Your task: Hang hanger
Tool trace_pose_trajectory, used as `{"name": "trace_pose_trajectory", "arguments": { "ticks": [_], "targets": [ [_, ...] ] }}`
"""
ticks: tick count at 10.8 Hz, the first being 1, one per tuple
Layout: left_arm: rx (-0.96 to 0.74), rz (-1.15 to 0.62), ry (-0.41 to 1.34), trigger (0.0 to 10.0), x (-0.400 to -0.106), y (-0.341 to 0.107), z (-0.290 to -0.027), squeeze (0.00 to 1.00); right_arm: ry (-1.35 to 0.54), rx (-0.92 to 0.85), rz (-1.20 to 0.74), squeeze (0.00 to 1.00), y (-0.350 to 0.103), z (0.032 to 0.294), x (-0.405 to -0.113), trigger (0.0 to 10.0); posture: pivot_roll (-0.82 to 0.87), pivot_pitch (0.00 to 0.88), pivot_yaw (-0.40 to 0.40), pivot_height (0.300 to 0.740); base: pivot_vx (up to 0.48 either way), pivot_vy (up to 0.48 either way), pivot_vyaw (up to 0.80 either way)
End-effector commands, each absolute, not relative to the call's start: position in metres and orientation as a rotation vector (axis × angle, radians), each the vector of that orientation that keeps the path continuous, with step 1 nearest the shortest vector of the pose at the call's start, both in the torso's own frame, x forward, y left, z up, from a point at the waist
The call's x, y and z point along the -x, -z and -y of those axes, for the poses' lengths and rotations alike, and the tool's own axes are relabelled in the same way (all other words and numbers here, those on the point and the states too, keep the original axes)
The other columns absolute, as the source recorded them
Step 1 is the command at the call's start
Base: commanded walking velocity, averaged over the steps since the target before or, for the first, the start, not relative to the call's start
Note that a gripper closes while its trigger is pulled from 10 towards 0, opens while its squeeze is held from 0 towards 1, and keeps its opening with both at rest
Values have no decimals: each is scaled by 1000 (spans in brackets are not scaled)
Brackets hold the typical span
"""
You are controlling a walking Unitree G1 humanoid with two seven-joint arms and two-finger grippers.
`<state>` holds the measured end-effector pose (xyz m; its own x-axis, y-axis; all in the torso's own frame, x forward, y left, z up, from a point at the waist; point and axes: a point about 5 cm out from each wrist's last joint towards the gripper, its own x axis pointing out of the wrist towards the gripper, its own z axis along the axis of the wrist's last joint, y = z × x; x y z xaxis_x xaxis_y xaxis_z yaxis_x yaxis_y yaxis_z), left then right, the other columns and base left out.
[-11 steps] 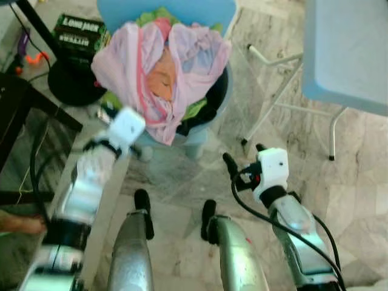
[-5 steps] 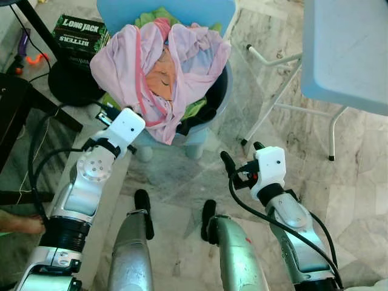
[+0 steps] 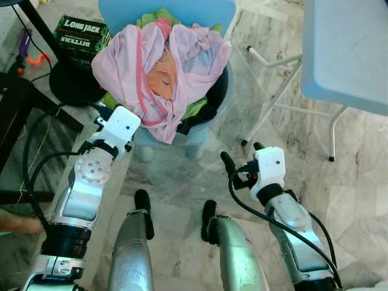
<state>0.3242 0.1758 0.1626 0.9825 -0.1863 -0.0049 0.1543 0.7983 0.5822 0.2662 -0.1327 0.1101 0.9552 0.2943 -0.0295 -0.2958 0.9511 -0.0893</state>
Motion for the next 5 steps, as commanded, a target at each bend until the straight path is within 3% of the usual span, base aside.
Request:
{"name": "trace_pose_trajectory", "arguments": {
  "ticks": [1, 5],
  "targets": [
    [-623, 32, 171, 10000, -321, -158, -178, 1000, -291, 97, -61, 0, -99, 137, -261, 10000, -65, 500, -80, 740, 0, 0, 0],
    [-653, -8, 159, 10000, -334, -161, -190, 1000, -287, 103, -61, 0, -99, 138, -261, 10000, -74, 501, -84, 740, 0, 0, 0]
  ]
}}
